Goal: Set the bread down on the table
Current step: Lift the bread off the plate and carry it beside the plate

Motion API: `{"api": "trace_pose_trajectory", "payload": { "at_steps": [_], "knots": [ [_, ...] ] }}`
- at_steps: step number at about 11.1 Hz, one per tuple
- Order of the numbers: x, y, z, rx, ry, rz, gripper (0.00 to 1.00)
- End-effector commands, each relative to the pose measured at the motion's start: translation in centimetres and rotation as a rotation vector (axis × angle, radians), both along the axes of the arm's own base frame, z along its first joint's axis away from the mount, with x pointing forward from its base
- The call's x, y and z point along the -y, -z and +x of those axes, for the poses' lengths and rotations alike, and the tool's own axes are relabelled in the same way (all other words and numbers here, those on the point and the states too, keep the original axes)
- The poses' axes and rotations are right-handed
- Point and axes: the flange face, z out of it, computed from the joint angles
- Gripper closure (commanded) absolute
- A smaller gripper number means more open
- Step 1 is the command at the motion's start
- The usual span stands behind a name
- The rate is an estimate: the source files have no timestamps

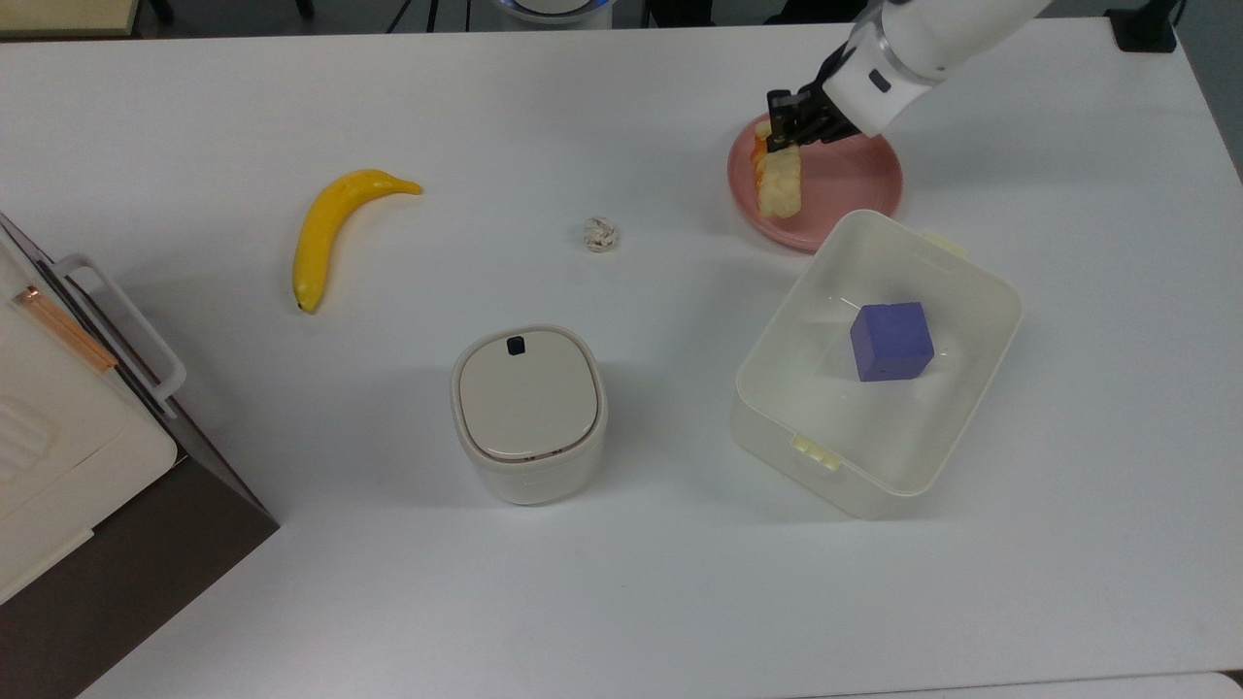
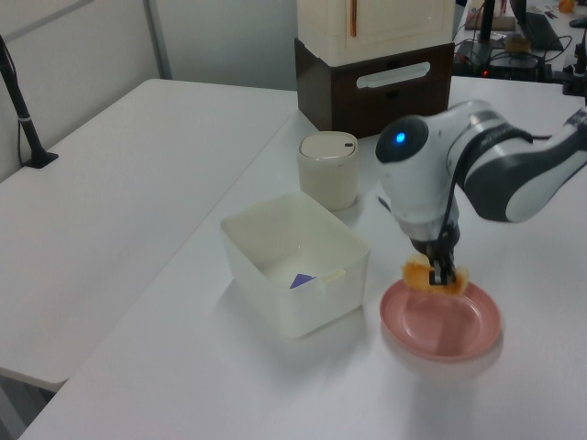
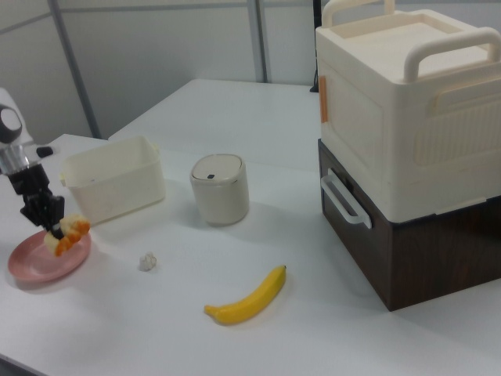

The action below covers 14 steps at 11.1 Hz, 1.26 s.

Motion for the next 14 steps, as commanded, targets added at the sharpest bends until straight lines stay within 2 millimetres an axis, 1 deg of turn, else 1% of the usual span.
{"api": "trace_pose_trajectory", "payload": {
  "at_steps": [1, 3, 4, 5, 6, 7, 8, 9, 10, 11, 12, 13, 14],
  "knots": [
    [4.0, -4.7, 1.2, 0.041, 0.077, 0.044, 1.00],
    [6.8, -4.4, 2.8, 0.032, 0.101, 0.039, 1.00],
    [8.3, -3.7, 3.5, 0.020, 0.116, 0.033, 1.00],
    [9.4, -2.6, 4.0, 0.003, 0.131, 0.021, 1.00],
    [10.0, -2.0, 4.3, -0.004, 0.136, 0.011, 1.00],
    [11.1, -1.1, 4.6, -0.015, 0.150, -0.004, 1.00],
    [11.6, -0.9, 4.8, -0.021, 0.148, -0.005, 1.00],
    [12.7, -0.6, 5.1, -0.031, 0.156, -0.005, 0.97],
    [14.1, -0.2, 5.6, -0.042, 0.167, -0.006, 0.96],
    [14.7, 0.1, 5.8, -0.045, 0.171, -0.011, 0.68],
    [14.7, -0.1, 6.0, -0.037, 0.170, -0.019, 0.06],
    [14.7, -0.2, 6.0, -0.035, 0.171, -0.019, 0.00],
    [14.5, -0.1, 5.9, -0.035, 0.169, -0.021, 0.00]
  ]
}}
